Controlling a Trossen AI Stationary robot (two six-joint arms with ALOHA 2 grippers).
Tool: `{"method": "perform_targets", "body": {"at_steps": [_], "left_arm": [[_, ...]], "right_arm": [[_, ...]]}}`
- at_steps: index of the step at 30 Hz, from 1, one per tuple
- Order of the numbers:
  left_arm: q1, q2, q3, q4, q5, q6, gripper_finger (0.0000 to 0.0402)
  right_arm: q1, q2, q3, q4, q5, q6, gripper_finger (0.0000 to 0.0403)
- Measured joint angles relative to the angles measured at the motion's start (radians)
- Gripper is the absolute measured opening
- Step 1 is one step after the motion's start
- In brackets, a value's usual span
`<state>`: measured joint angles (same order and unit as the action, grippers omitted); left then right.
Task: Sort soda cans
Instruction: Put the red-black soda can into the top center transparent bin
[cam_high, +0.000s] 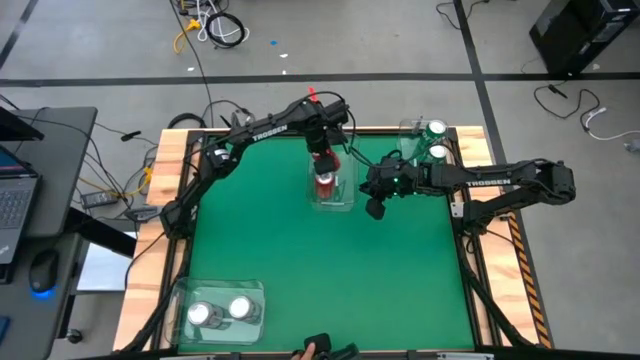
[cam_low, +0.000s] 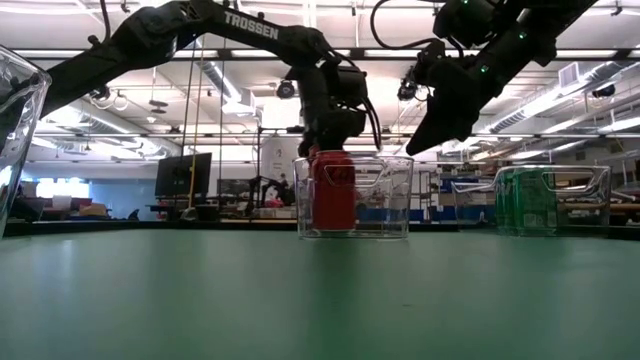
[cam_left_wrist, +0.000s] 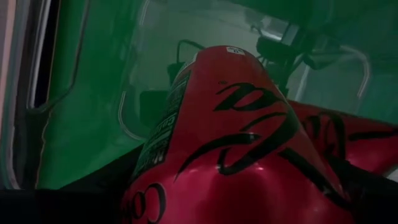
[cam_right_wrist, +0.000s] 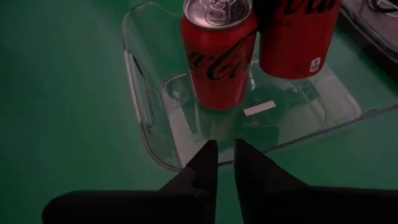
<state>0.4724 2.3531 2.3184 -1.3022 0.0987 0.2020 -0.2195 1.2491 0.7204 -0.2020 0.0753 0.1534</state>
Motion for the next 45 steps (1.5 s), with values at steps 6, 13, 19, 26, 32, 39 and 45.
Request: {"method": "perform_targets", "body": {"at_steps": [6, 13, 19, 26, 32, 39, 45], "left_arm": [[0.001, 0.000, 0.000, 0.003, 0.000, 0.000, 0.0333], [0.000, 0.000, 0.000, -0.019, 0.000, 0.014, 0.0334], [-0.001, 0.000, 0.000, -0.032, 0.000, 0.032, 0.0334], [-0.005, 0.000, 0.000, -0.043, 0.000, 0.032, 0.0334], [-0.021, 0.000, 0.000, -0.021, -0.091, 0.024, 0.0335], [-0.030, 0.000, 0.000, -0.030, -0.075, -0.021, 0.0335], [-0.029, 0.000, 0.000, -0.044, -0.026, -0.006, 0.0335]], "right_arm": [[0.000, 0.000, 0.000, 0.003, 0.002, -0.008, 0.0045], [-0.026, 0.014, 0.000, 0.120, 0.011, -0.023, 0.0065], [-0.113, 0.130, 0.000, 0.328, -0.043, -0.080, 0.0021], [-0.180, 0.320, 0.000, 0.553, -0.153, -0.099, 0.0004], [-0.197, 0.411, -0.001, 0.682, -0.174, -0.071, 0.0001], [-0.218, 0.412, 0.000, 0.705, -0.160, -0.075, 0.0000], [-0.238, 0.409, 0.000, 0.709, -0.151, -0.072, 0.0000]]}}
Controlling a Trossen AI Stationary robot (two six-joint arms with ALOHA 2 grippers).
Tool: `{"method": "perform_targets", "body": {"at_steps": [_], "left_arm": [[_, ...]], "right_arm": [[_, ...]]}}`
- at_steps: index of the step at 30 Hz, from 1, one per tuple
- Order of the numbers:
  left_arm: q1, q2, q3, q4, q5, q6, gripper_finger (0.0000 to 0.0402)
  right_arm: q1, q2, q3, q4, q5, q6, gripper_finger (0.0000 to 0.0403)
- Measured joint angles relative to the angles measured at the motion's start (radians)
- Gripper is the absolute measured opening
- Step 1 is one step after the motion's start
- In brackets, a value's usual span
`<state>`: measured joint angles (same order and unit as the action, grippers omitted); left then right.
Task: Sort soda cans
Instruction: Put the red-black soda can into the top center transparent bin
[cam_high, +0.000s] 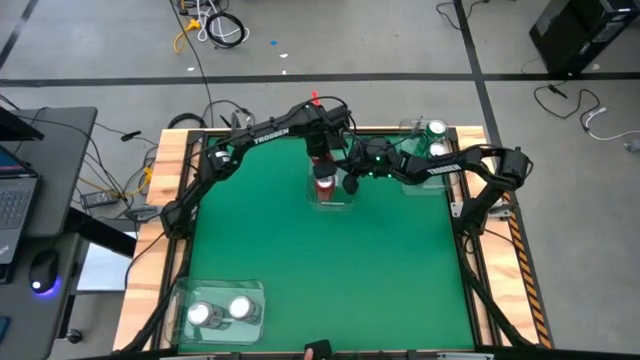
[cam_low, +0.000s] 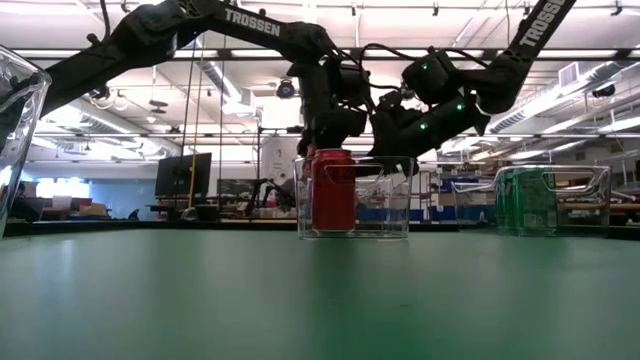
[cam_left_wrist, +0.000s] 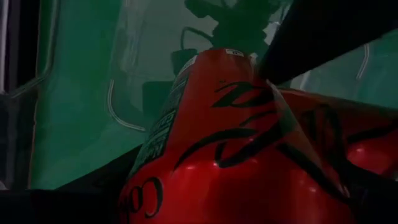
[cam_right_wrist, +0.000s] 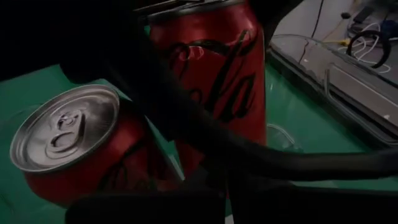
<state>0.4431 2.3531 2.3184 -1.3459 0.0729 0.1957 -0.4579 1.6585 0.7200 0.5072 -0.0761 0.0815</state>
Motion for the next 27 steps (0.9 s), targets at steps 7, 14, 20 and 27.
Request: {"method": "perform_targets", "body": {"at_steps": [7, 14, 20, 27], "left_arm": [[-0.018, 0.000, 0.000, 0.040, -0.110, -0.020, 0.0335], [-0.022, 0.023, -0.003, 0.027, -0.024, -0.005, 0.0339], [-0.026, 0.026, -0.043, 0.036, 0.038, 0.028, 0.0345], [-0.026, 0.026, -0.042, 0.024, 0.034, 0.052, 0.0344]], "right_arm": [[-0.002, 0.000, 0.000, 0.001, 0.004, 0.000, 0.0000], [-0.002, -0.001, 0.000, -0.008, -0.033, -0.002, 0.0000], [-0.003, -0.001, 0.000, -0.003, -0.029, -0.003, 0.0000], [-0.020, -0.001, 0.000, -0.031, -0.035, 0.003, 0.0000]]}}
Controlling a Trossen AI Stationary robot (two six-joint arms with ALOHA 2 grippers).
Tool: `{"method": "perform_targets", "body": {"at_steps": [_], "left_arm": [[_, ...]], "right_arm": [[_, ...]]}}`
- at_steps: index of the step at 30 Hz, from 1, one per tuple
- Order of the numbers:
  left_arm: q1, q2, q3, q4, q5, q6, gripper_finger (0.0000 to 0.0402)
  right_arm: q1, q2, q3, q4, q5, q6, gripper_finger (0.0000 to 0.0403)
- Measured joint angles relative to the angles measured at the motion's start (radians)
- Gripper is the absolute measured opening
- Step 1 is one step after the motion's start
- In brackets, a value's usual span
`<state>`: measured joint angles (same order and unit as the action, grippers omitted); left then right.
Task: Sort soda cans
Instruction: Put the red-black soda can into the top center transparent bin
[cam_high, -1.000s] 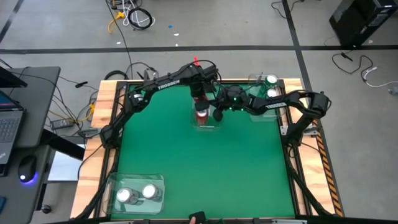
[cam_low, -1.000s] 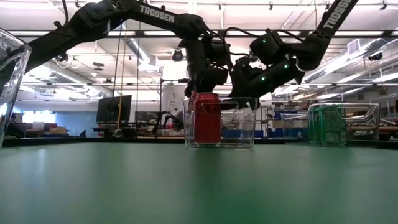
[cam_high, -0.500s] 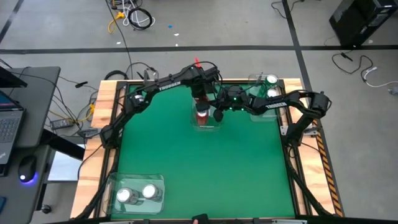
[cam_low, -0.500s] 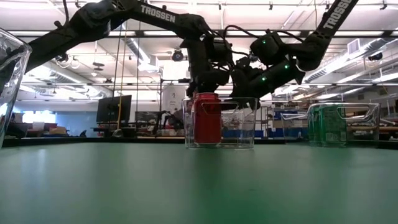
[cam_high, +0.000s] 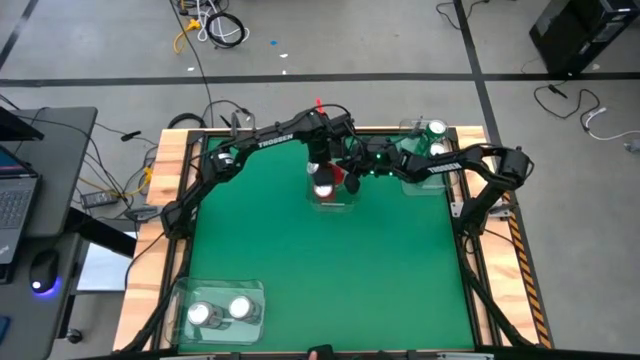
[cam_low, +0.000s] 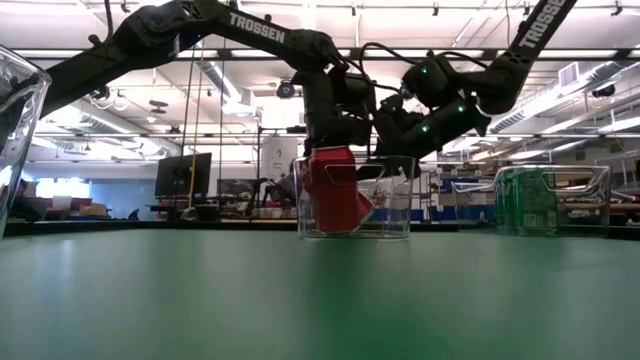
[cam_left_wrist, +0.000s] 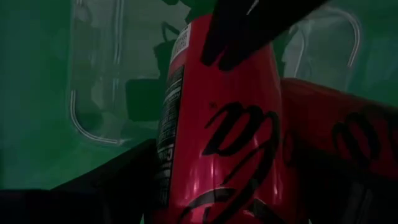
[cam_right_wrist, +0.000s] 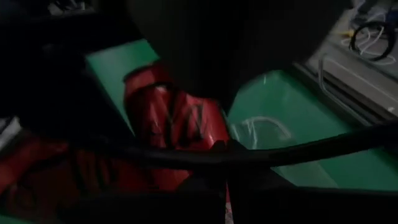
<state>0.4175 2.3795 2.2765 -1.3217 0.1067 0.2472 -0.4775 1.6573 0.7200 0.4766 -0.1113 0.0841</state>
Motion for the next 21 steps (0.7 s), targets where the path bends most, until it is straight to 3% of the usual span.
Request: {"method": "perform_targets", "body": {"at_steps": [8, 21], "left_arm": [[-0.001, 0.000, 0.001, -0.027, -0.035, 0.061, 0.0314], [-0.014, 0.008, 0.076, -0.138, -0.163, 0.132, 0.0303]], "right_arm": [[-0.002, 0.000, 0.001, -0.029, -0.096, -0.005, 0.0000], [-0.010, 0.000, 0.001, -0.017, -0.100, -0.008, 0.0027]]}}
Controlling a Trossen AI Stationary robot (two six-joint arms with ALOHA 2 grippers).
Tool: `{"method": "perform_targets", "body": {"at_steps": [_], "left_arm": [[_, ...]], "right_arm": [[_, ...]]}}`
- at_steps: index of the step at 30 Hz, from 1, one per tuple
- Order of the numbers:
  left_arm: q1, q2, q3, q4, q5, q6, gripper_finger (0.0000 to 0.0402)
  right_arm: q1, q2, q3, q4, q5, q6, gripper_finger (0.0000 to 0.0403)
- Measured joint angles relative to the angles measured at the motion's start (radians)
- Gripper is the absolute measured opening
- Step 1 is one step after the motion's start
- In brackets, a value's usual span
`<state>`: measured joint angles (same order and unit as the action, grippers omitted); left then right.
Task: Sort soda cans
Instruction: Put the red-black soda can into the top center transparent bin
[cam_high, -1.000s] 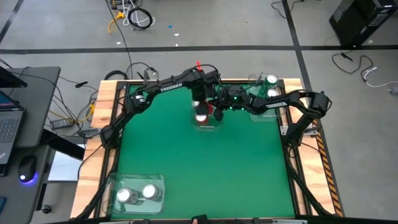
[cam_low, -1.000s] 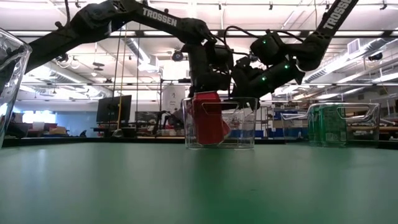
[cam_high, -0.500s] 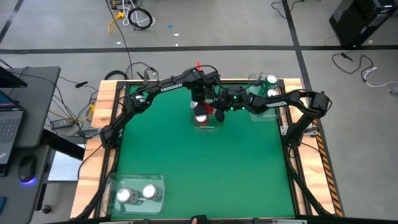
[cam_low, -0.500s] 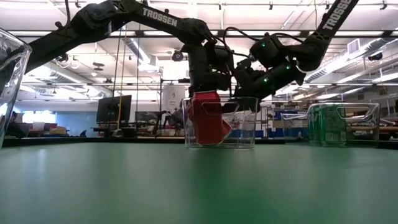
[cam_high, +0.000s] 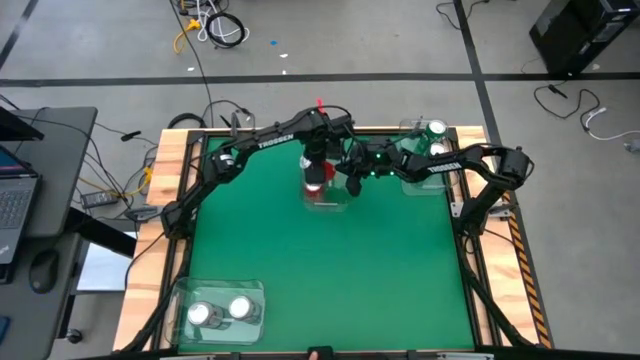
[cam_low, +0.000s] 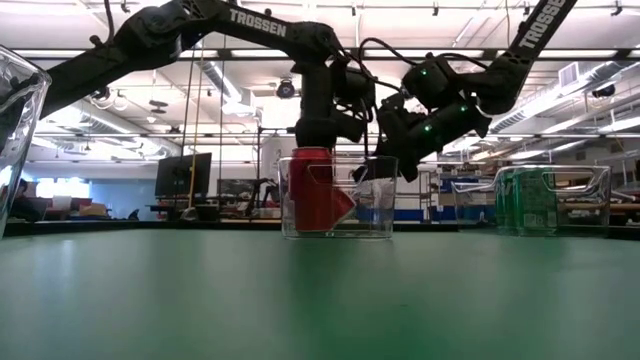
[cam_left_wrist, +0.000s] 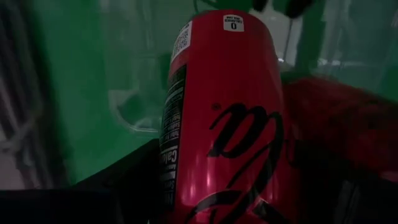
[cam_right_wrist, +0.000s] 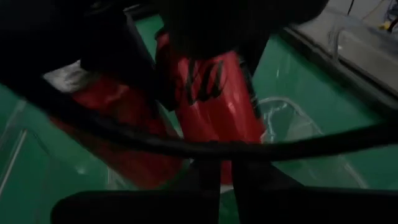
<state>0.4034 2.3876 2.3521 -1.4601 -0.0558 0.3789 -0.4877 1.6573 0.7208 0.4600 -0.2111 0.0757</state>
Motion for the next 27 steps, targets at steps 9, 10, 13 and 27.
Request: {"method": "perform_targets", "body": {"at_steps": [9, 10, 13, 27], "left_arm": [[-0.002, -0.009, 0.003, -0.019, -0.015, 0.006, 0.0302], [-0.003, -0.009, 0.003, -0.026, -0.017, 0.008, 0.0302], [-0.006, -0.010, 0.003, -0.029, -0.016, 0.010, 0.0302], [-0.005, -0.012, 0.001, -0.048, -0.023, 0.013, 0.0303]], "right_arm": [[0.000, 0.045, 0.000, 0.100, -0.002, 0.019, 0.0003], [0.000, 0.063, 0.001, 0.109, -0.003, 0.033, 0.0003], [0.001, 0.117, 0.004, 0.176, -0.015, 0.061, 0.0001], [-0.001, 0.149, 0.113, 0.027, -0.072, 0.062, 0.0000]]}}
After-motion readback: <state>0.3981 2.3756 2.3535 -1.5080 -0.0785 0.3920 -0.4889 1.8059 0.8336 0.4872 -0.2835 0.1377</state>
